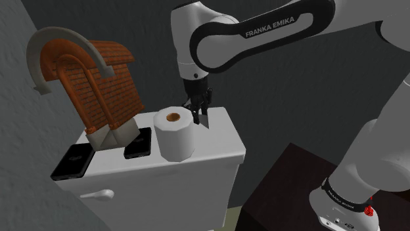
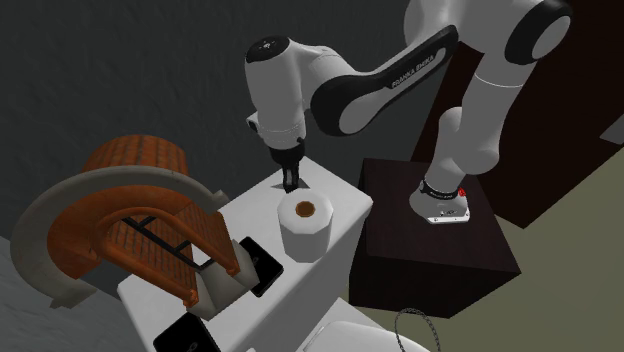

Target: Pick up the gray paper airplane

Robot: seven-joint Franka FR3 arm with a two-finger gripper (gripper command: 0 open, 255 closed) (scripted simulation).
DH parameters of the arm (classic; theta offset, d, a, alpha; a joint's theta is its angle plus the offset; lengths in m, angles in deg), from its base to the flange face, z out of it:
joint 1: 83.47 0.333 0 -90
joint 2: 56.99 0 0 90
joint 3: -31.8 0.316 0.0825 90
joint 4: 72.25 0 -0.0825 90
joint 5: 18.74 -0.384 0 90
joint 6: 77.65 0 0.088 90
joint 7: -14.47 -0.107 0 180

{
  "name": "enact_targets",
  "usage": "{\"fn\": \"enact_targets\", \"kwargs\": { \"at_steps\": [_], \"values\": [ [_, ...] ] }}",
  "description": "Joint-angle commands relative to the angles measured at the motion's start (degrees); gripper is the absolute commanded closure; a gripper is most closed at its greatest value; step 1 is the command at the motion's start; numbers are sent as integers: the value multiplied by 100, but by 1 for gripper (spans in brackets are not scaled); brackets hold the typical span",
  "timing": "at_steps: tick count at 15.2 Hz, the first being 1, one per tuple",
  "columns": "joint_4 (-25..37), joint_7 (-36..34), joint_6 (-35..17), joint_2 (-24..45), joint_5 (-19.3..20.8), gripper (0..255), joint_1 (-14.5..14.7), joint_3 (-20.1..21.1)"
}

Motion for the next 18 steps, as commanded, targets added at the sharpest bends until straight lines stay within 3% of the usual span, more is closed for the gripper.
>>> {"fn": "enact_targets", "kwargs": {
  "at_steps": [1,18],
  "values": [
    [-40,-5,-23,40,16,255,-14,-19],
    [1089,62,1169,-33,-24,255,-16,-14]
  ]
}}
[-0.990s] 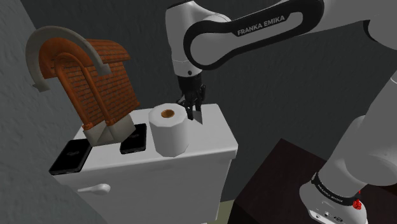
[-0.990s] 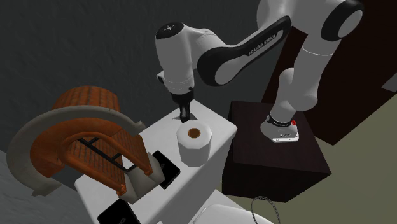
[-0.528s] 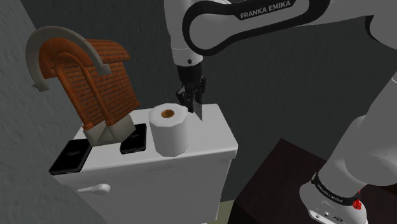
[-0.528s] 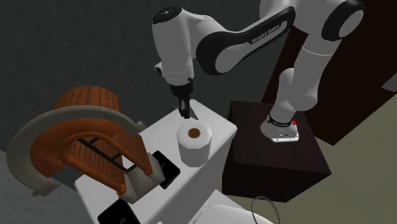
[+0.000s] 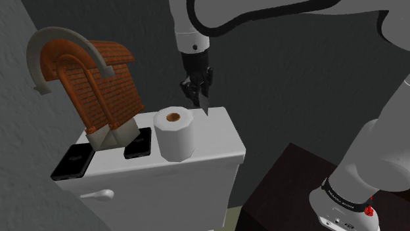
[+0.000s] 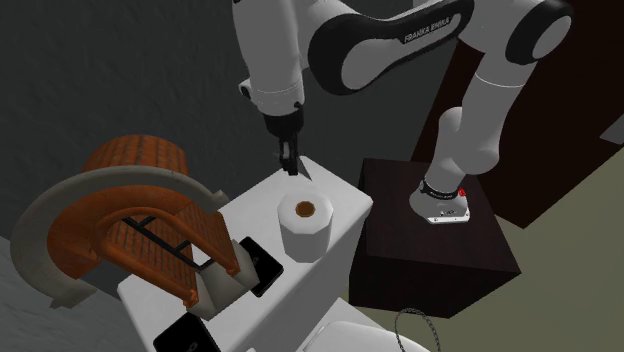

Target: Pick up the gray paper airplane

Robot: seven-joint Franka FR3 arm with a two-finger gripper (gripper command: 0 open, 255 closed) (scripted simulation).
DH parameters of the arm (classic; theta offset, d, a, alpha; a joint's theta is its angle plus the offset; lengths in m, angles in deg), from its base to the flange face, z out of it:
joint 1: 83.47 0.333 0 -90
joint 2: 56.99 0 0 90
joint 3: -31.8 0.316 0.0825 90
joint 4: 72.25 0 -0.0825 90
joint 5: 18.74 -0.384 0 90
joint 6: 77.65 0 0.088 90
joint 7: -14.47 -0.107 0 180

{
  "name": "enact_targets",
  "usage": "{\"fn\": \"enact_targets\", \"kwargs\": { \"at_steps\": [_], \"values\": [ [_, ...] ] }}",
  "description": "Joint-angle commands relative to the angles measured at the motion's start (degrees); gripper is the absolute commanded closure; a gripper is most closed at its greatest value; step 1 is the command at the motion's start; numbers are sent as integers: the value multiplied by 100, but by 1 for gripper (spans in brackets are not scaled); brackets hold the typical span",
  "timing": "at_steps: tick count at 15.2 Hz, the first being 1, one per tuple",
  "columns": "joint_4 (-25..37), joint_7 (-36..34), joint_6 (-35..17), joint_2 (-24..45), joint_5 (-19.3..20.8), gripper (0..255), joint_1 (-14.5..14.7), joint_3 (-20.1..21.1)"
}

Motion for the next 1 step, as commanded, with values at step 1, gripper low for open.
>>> {"fn": "enact_targets", "kwargs": {
  "at_steps": [1],
  "values": [
    [37,11,43,-4,-1,255,-5,-4]
  ]
}}
